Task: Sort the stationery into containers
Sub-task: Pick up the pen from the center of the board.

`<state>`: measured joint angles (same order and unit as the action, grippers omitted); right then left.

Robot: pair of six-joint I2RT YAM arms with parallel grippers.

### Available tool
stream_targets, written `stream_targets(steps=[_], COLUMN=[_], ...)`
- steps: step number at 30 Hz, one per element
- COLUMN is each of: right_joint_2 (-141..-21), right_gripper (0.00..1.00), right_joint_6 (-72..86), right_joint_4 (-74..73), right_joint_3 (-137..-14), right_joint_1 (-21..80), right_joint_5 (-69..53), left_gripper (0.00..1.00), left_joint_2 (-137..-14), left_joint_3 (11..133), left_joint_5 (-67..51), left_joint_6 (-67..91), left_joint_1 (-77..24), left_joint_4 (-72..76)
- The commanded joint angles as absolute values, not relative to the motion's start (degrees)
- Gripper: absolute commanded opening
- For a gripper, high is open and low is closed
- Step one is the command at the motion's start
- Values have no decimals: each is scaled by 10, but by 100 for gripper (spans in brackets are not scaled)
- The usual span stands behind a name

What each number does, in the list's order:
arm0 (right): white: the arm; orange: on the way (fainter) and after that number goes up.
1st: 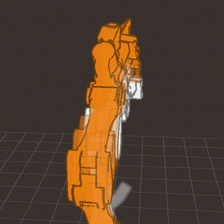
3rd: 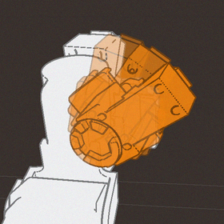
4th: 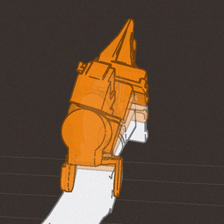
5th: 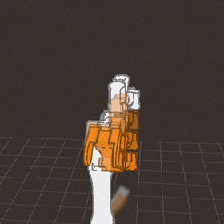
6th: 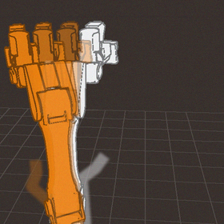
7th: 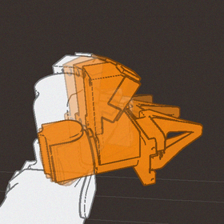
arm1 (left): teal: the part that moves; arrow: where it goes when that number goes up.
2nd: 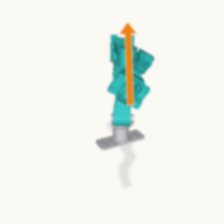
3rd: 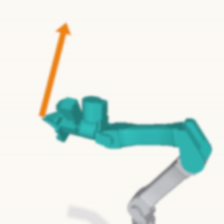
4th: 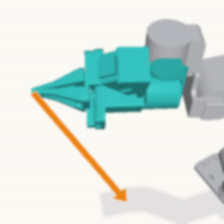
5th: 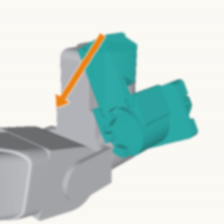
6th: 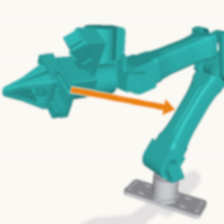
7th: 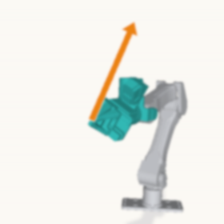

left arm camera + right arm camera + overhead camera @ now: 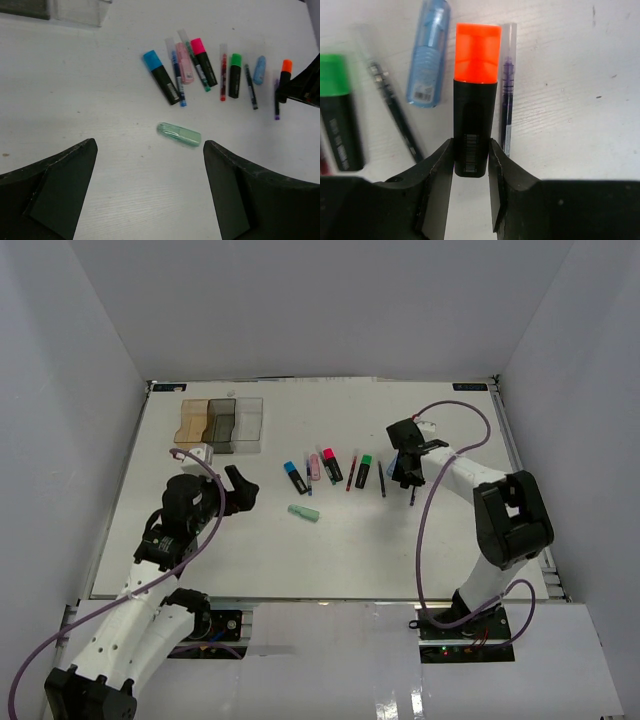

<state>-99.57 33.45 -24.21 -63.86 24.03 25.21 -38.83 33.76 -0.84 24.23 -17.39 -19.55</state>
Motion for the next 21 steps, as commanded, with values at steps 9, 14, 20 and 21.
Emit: stream_targets(steps=[9,14,20,21], right_joint_2=[-706,-659,-640,-638], right_gripper=[21,22,22,22], right_joint_6=[186,176,180,182], right_joint_4=[-56,28,67,72], right_joint_3=[-541,-512,-484,-483], right_joint_1=[342,361,371,372], right_joint_5=[132,42,6,6], left_gripper=[95,94,88,88], left_joint_2=[-539,-624,-730,-742], left_joint_3=[473,540,613,620], left_joint_5=[-185,-110,-19,-11], left_joint_6=[436,446,447,445], left_joint_1=[-216,-325,-412,-420], left_joint_4=[-112,-70,-14,-5])
